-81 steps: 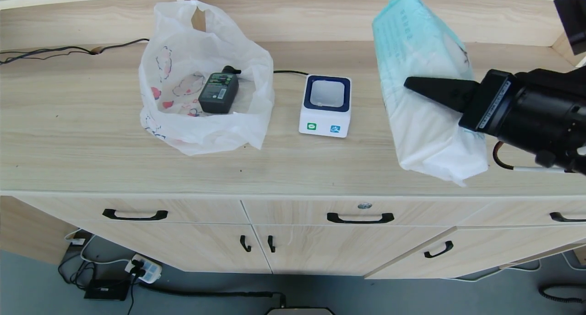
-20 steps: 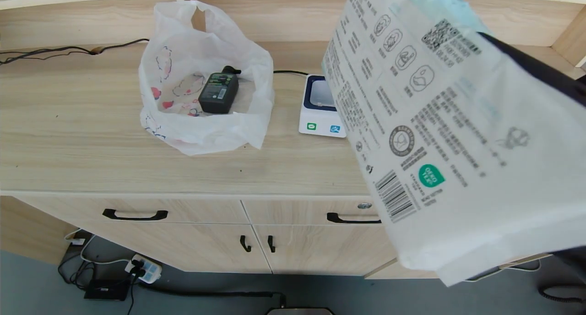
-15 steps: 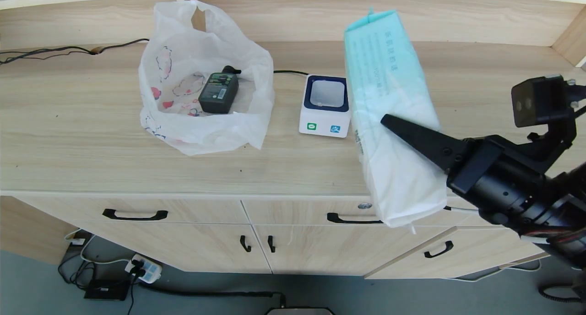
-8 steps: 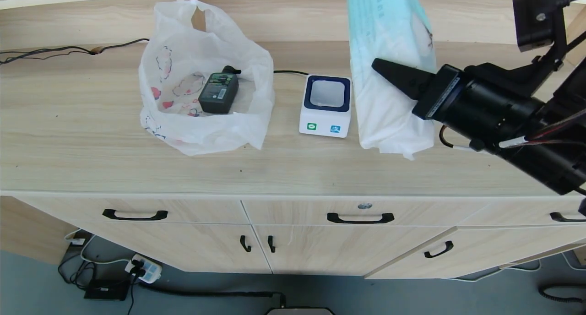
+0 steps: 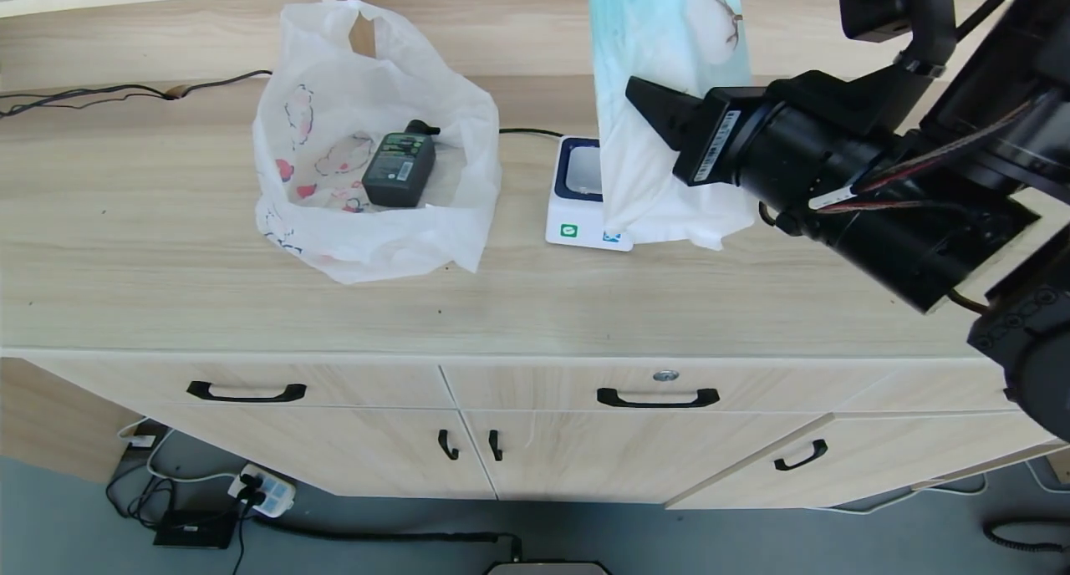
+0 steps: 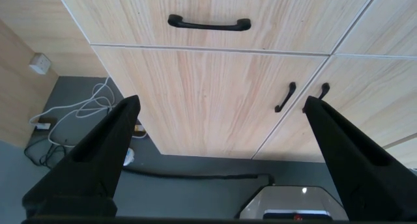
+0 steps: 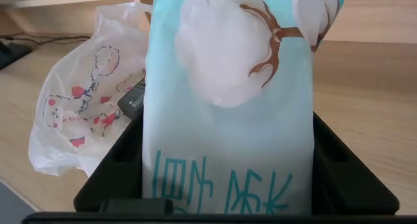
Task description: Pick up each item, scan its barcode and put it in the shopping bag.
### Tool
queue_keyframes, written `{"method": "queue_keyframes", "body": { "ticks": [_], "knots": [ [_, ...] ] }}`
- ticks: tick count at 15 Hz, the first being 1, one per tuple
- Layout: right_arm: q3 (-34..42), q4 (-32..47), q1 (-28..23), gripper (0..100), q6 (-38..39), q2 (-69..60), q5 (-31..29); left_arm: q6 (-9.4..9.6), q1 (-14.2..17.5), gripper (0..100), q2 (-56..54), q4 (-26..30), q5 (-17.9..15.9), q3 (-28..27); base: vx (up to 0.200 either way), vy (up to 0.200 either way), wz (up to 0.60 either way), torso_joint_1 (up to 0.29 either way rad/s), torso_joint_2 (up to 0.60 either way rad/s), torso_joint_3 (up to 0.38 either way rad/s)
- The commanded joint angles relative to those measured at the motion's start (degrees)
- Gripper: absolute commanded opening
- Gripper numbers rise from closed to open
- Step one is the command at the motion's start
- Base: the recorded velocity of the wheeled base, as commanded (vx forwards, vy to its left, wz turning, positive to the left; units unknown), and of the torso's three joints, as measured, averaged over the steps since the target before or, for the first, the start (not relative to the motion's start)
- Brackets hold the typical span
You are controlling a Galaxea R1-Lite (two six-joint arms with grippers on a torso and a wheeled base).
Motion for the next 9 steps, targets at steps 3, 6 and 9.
{"method": "queue_keyframes", "body": {
  "ticks": [3, 6, 9],
  "knots": [
    [-9.0, -4.5, 0.4, 0, -0.1, 10.9, 0.1, 0.08, -0.1, 100, 0.1, -0.1, 0.0, 0.0, 0.0, 0.0, 0.0, 0.0, 0.0, 0.0],
    [-11.9, -5.8, -0.2, 0, -0.5, 13.6, -0.1, 0.08, 0.0, 100, 0.1, -0.2, 0.0, 0.0, 0.0, 0.0, 0.0, 0.0, 0.0, 0.0],
    [-13.8, -6.2, -0.2, 0, -0.4, 15.9, 0.0, 0.08, 0.0, 100, 0.1, -0.2, 0.0, 0.0, 0.0, 0.0, 0.0, 0.0, 0.0, 0.0]
  ]
}}
